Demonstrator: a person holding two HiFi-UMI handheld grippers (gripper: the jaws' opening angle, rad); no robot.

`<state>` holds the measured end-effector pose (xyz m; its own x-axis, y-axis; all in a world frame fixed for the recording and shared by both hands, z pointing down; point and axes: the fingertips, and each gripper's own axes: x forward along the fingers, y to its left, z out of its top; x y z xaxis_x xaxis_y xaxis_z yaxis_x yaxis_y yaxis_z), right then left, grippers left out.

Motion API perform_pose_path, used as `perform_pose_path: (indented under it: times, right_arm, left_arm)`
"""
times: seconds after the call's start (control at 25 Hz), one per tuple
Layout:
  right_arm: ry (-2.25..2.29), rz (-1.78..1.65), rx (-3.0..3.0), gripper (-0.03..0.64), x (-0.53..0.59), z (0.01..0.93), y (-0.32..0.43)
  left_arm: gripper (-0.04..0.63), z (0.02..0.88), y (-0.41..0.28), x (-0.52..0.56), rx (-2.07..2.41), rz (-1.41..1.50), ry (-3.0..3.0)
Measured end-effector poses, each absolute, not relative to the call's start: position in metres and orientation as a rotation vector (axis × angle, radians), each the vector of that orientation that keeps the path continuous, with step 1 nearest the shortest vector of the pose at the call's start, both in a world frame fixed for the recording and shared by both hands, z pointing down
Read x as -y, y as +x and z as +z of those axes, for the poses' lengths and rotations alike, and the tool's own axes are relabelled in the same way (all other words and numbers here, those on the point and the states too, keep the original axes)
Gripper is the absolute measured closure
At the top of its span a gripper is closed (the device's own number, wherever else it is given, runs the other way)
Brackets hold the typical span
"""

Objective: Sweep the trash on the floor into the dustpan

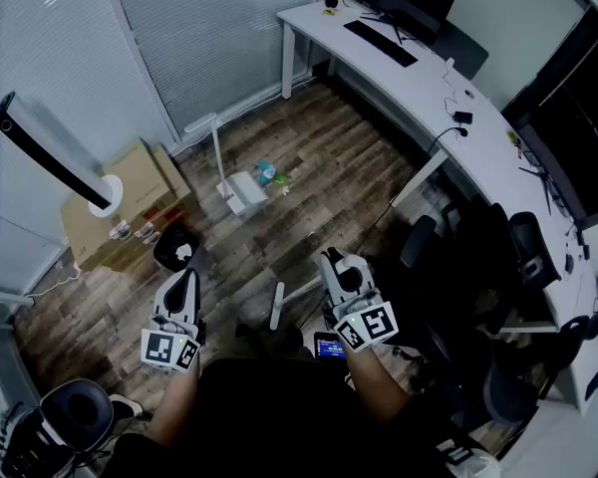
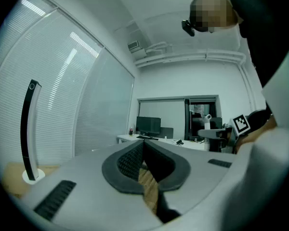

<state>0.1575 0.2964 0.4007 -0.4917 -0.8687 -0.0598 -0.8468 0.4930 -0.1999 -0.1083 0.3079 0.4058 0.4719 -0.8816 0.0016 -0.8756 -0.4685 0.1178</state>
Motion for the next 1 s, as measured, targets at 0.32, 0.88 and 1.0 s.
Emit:
perform_pose_path:
  times: [0.32, 0.88, 1.0]
  right_arm:
    - [-1.535, -0.192, -2.628, 0.558, -0.316, 0.395, 0.152]
    - [-1.602, -0.118, -2.629, 0.557, -0.33, 0.389, 0.187]
    - [-1.604, -0.119, -2.616, 0.557, -0.332, 0.388, 0.201]
  left_arm:
    - [0.6, 0.406, -0.087, -0.319, 1.419, -0.098, 2.654]
    - [0.6, 0.404, -0.06, -0.335, 1.309, -0.03, 2.742]
    - [0.6, 0.402, -0.049, -0.336, 1.307, -0.049, 2.73]
